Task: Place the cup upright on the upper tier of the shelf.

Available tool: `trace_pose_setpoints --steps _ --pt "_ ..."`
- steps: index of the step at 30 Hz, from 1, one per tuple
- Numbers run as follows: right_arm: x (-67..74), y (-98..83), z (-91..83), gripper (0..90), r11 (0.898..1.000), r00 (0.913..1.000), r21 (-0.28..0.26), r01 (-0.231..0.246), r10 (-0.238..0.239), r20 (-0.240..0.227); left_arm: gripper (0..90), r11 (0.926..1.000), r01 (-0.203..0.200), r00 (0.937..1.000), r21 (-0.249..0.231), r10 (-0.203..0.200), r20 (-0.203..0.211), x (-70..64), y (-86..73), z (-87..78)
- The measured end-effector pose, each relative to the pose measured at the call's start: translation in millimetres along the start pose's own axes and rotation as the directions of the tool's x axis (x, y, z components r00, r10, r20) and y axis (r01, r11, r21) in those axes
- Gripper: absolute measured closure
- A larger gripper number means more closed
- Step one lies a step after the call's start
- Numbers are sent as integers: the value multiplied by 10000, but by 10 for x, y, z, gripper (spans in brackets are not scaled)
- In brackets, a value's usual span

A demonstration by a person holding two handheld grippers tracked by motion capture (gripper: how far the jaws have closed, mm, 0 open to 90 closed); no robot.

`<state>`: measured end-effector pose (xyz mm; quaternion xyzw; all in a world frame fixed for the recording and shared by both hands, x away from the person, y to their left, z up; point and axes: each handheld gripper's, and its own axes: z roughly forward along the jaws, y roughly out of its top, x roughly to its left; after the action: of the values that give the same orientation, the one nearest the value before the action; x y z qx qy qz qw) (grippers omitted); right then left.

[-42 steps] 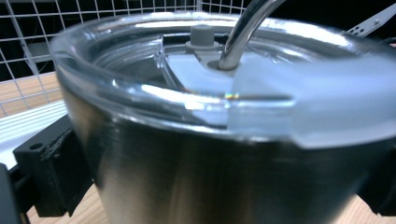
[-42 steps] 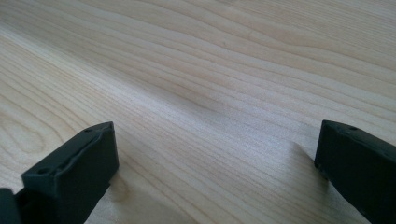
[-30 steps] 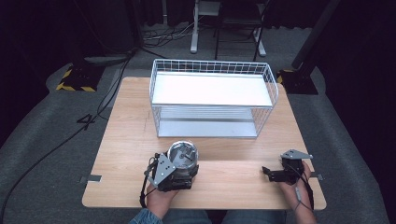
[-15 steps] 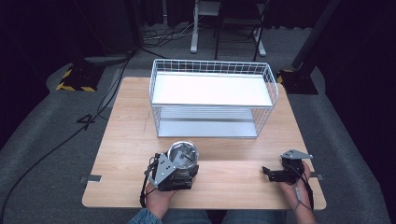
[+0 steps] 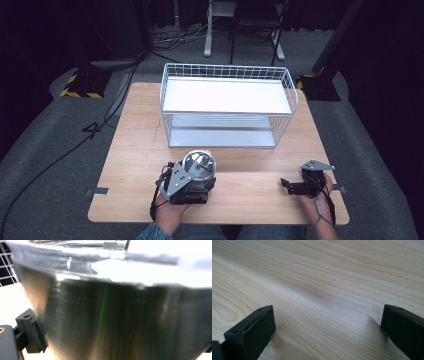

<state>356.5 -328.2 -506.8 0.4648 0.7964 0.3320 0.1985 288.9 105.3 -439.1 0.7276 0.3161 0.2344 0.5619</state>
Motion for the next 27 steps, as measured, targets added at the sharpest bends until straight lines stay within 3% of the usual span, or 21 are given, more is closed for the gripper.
trace_pose_setpoints --steps 4,8,14,27 --pt "1 0 0 1 10000 10000 0 -3 3 -5 40 9999 86 10000 -54 -86 43 5 113 -42" --pt "0 0 0 1 10000 10000 -4 2 -2 0 40 9998 151 9997 119 -153 165 46 336 -97" --pt "0 0 1 1 10000 10000 -5 1 -1 0 40 9997 263 9995 12 -263 161 131 566 -149" --pt "0 0 0 4 10000 10000 -14 -21 21 6 40 9999 152 9997 -81 -150 183 279 877 -162"
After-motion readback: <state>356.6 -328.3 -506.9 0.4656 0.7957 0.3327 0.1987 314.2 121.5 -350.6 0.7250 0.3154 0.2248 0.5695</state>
